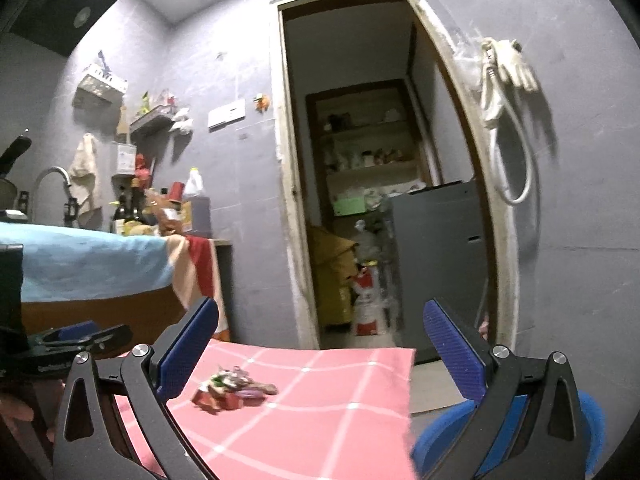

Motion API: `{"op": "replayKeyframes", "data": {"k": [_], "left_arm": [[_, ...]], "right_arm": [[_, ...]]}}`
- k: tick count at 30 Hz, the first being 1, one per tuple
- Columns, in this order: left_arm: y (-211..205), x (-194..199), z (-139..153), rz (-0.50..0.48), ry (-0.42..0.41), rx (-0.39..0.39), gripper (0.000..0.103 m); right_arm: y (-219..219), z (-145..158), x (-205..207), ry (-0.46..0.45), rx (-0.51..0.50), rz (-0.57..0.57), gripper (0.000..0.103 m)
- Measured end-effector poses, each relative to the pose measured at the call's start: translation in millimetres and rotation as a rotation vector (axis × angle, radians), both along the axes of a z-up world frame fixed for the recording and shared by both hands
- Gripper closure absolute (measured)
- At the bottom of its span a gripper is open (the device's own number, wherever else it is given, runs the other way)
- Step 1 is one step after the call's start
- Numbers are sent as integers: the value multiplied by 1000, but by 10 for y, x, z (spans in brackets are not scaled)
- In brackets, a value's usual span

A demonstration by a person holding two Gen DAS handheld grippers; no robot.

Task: Collect trash
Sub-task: 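Move both tools back over the remaining wrapper pile, then grasp a red wrapper with the left tool while the right tool grasps a purple wrapper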

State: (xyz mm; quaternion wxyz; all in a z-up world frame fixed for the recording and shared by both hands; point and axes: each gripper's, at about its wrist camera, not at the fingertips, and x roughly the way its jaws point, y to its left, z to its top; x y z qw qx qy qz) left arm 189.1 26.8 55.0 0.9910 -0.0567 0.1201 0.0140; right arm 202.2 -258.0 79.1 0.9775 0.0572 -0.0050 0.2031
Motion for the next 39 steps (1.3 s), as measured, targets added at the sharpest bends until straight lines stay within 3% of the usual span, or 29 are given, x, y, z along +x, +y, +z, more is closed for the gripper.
{"op": "replayKeyframes", "data": {"k": [8,18,23,27,30,34,39], "left_arm": [[215,101,-161,12,105,-23,2],[221,416,-333,-68,270,-58,3],[186,626,-406,-115,356,-75,10],[178,835,-500,-171,457,-107,29],[181,955,-579,-198,519,-148,41],[161,1010,-572,-231,529,-174,49],[122,1063,-588,-273,545,-179,68]], "right_arm": [[342,-22,267,88,-46,75,0],[521,-198,827,341,-84,132,0],[592,-312,1030,447,-135,136,0],[634,-409,1152,517,-169,151,5],[652,-466,1220,559,-171,175,18],[694,-479,1250,580,-185,188,21],[763,-517,1289,615,-215,205,27]]}}
